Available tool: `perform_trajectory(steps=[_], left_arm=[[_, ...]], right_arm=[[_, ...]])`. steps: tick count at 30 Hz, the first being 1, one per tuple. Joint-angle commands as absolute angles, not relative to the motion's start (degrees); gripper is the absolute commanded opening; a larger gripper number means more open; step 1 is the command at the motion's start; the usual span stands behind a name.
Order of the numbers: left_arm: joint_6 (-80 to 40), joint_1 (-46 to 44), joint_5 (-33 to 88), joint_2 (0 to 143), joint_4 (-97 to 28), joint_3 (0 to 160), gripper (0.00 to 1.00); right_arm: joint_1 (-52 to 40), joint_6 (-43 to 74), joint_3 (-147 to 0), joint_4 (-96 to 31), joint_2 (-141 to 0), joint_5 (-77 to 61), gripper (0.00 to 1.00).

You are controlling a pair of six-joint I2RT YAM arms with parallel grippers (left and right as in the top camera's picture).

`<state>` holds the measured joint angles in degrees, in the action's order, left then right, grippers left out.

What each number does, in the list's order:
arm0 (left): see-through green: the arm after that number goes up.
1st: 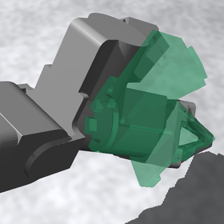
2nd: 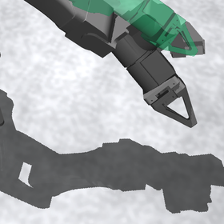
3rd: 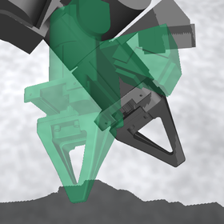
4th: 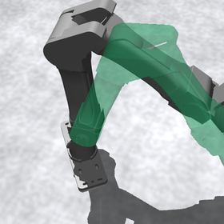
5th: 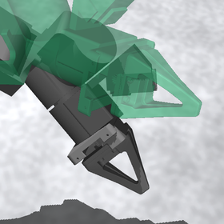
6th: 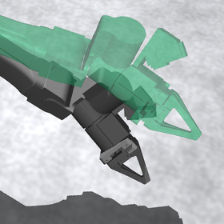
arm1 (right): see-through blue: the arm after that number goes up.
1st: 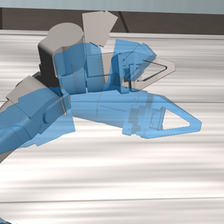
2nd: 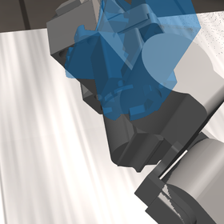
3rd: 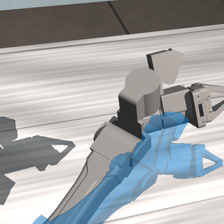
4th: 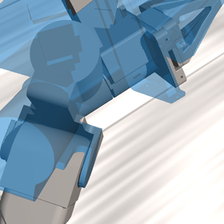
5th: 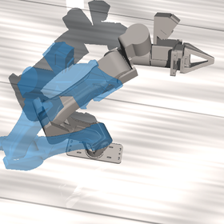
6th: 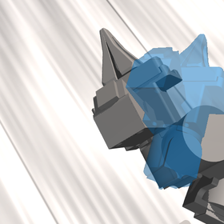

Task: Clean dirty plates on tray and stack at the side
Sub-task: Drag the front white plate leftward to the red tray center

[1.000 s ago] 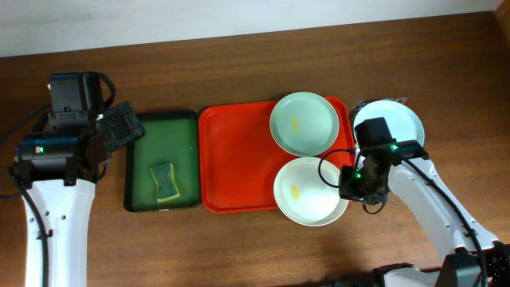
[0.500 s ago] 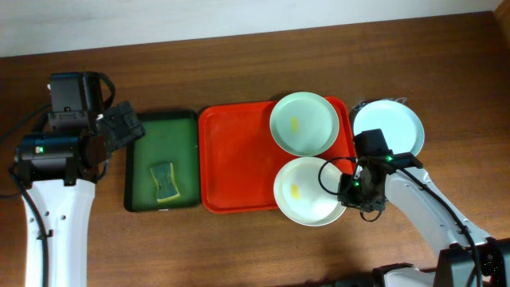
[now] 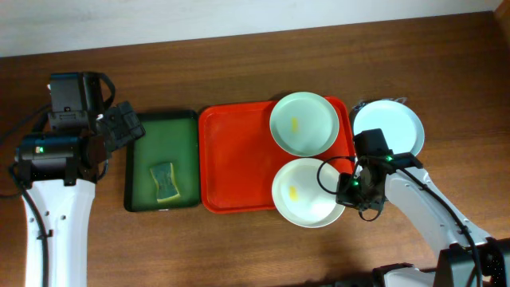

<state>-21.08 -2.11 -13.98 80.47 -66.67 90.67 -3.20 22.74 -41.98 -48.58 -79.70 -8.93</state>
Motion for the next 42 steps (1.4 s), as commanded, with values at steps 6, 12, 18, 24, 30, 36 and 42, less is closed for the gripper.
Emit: perform_trajectory(steps=[6, 12, 18, 24, 30, 36, 42], left_arm=[[-21.85, -2.09, -14.2, 80.29, -66.72, 91.18, 0.99], [-21.85, -2.09, -14.2, 80.27, -66.72, 91.18, 0.99], [-21.85, -2.09, -14.2, 80.29, -66.72, 91.18, 0.99], [-21.85, -2.09, -14.2, 80.27, -66.72, 91.18, 0.99], [-21.85, -2.09, -14.2, 80.29, -66.72, 91.18, 0.99], [-21.85, -2.09, -14.2, 80.27, -66.72, 91.18, 0.99], [-21.85, -2.09, -14.22, 80.29, -66.72, 91.18, 0.99]], right_arm=[[-3.49, 23.83, -41.63, -45.63, -79.5, -26.44, 0.04], [-7.03, 34.22, -41.6, -39.92, -79.5, -26.55, 0.04], [-19.59, 49.74, -41.6, -28.84, -79.57, -19.86, 0.04], [-24.49, 56.69, -41.6, -19.07, -84.68, -14.98, 0.04], [-24.53, 56.45, -41.63, -14.92, -90.15, -14.96, 0.04], [-25.1, 56.42, -41.6, -13.72, -93.73, -13.82, 0.04], [-25.02, 54.08, -42.06, -12.56, -93.91, -8.36, 0.04]])
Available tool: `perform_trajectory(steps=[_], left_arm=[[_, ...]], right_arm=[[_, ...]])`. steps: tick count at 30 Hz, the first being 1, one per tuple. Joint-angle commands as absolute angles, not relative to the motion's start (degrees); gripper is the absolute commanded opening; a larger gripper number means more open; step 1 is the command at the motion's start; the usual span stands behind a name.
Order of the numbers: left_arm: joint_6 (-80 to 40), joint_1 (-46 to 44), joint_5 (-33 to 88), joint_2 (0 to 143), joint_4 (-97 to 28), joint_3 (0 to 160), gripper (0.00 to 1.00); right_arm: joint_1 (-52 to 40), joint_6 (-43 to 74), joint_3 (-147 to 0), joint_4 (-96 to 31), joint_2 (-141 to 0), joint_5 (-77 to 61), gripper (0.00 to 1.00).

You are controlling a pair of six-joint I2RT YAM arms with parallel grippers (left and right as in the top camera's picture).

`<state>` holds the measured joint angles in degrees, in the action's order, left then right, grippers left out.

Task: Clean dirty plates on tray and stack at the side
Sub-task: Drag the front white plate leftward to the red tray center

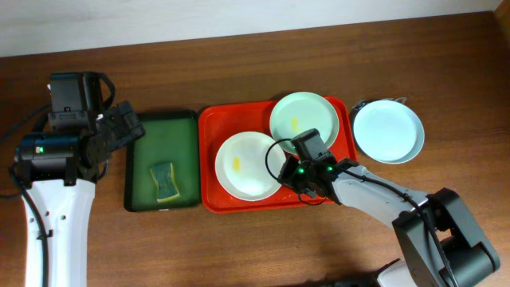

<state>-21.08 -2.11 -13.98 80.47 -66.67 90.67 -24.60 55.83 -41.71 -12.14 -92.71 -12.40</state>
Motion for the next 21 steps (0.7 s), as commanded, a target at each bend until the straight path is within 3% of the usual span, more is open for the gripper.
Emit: perform_trajectory(steps=[1, 7, 14, 15, 16, 17, 19, 21], left_arm=[[-21.85, -2.09, -14.22, 80.29, -66.72, 91.18, 0.99], [-21.85, -2.09, -14.2, 80.27, -66.72, 91.18, 0.99], [-21.85, -2.09, -14.2, 80.27, -66.72, 91.18, 0.99], [-21.85, -2.09, -14.2, 80.29, -66.72, 91.18, 0.99], [-21.85, -2.09, -14.2, 80.27, -66.72, 91.18, 0.99], [-21.85, -2.09, -14.2, 80.27, -66.72, 91.18, 0.99], [-21.85, -2.09, -14.2, 80.27, -66.72, 91.18, 0.99], [-21.85, -2.09, -14.2, 80.27, -66.72, 91.18, 0.99]], right_arm=[[-25.02, 52.34, -42.63, -12.62, -93.91, -8.67, 0.08], [-24.97, 45.39, -50.26, -20.29, -93.91, -8.27, 0.42], [-19.9, 35.11, -67.85, -49.65, -93.91, -7.22, 0.54], [-19.38, 35.14, -68.45, -52.07, -93.91, -7.29, 0.65], [-19.09, 35.11, -68.45, -53.32, -93.91, -7.51, 0.86], [-19.09, 35.09, -68.42, -53.71, -93.93, -7.7, 0.98], [-19.11, 35.11, -68.42, -53.84, -93.93, -9.67, 0.98], [-19.4, 35.11, -68.42, -54.39, -93.91, -11.57, 0.8]])
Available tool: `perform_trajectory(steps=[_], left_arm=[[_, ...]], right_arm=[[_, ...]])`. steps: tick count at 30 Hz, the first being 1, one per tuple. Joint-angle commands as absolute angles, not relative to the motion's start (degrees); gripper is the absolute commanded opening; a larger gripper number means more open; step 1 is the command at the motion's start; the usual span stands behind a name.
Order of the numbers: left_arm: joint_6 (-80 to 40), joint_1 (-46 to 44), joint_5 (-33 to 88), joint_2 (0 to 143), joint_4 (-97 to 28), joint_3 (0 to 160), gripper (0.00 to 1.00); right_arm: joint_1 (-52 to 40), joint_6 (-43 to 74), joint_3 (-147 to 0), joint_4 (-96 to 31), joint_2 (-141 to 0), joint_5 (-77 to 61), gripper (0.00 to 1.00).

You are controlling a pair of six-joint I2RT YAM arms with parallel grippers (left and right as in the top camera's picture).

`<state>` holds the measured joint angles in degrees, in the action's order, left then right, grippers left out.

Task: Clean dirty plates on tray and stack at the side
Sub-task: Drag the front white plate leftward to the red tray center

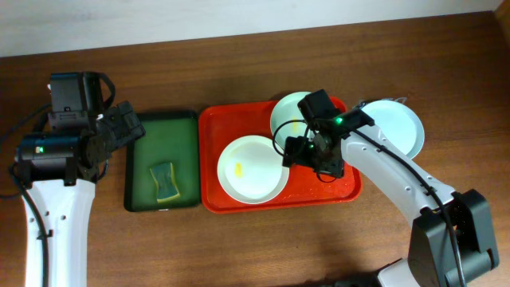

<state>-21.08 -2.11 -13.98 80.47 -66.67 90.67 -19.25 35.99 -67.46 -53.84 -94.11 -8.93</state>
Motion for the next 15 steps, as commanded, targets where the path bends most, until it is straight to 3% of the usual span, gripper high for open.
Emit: perform_trajectory(steps=[1, 2, 3, 15], left_arm=[[-21.85, -2.09, -14.2, 80.29, -66.72, 91.18, 0.99], [-21.85, -2.09, -14.2, 80.27, -66.72, 91.18, 0.99], [-21.85, -2.09, -14.2, 80.29, -66.72, 91.18, 0.99], [-21.85, -2.09, -14.2, 80.29, -66.72, 91.18, 0.99]], right_arm=[[-19.9, 35.11, -68.34, -54.41, -93.93, -10.96, 0.66], [-20.51, 35.14, -68.1, -54.19, -93.93, -9.78, 0.45], [-21.26, 35.14, -67.75, -53.84, -93.93, -9.39, 0.41], [-26.68, 35.16, -67.11, -51.66, -94.02, -2.31, 0.43]])
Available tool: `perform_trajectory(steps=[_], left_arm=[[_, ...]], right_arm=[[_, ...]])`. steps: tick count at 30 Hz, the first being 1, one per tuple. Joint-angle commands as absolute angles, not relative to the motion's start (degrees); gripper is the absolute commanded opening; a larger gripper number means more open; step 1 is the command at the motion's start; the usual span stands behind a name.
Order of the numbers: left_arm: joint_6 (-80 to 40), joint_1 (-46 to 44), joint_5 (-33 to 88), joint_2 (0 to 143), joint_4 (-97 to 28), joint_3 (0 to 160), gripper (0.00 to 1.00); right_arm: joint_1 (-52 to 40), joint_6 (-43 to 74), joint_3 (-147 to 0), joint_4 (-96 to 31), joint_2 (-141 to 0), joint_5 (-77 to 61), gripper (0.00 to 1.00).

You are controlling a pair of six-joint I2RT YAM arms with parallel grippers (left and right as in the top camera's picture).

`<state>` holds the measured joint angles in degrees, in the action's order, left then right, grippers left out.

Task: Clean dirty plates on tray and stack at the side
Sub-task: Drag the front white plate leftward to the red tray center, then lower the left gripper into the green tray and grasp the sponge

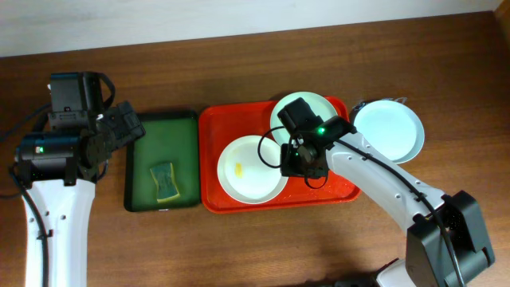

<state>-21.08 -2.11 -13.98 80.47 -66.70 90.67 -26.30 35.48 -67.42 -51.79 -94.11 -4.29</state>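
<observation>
On the red tray a white plate with a yellow smear lies at the front middle. A pale green plate with a yellow spot sits at the tray's back right, partly under my right arm. A clean pale plate rests on the table right of the tray. My right gripper hovers at the white plate's right rim; its jaws are hidden by the wrist. A green-yellow sponge lies in the green tray. My left gripper stands open over that tray's back left corner.
The wooden table runs to a pale wall at the back. The two trays lie side by side, almost touching. The right arm's cable loops over the white plate's right edge.
My right gripper has shifted a little to the left and towards the front, from over the tray's right part to the white plate's right rim. Plates, sponge and left arm are unchanged.
At first the white smeared plate hung over the tray's front right corner with my right gripper at its right rim. Then the plate lay in the tray's middle, the gripper still at its rim. The gripper then stood off it, and now is back at the rim.
</observation>
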Motion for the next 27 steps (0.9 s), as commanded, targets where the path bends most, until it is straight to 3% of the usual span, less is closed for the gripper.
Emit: perform_trajectory(steps=[1, 8, 11, 14, 27], left_arm=[[-21.85, -2.09, -14.2, 80.29, -66.72, 91.18, 0.99], [-21.91, -2.09, -13.39, 80.27, -60.75, 91.18, 0.99], [-21.82, -2.09, -5.13, 80.44, -65.76, 91.11, 0.99], [-21.85, -2.09, -5.32, 80.55, -72.79, 90.06, 0.99], [-21.82, -3.9, -5.28, 81.54, -72.03, 83.02, 0.99]], right_arm=[[-26.68, 35.16, -67.11, -51.66, -94.02, -2.31, 0.43], [-26.68, 35.16, -67.11, -51.88, -94.02, -2.33, 0.43], [-26.68, 35.14, -67.07, -51.9, -94.02, -2.33, 0.44], [-26.68, 35.16, -66.89, -52.14, -94.02, -2.5, 0.47], [-26.68, 35.16, -62.76, -49.04, -94.04, -2.55, 0.48]])
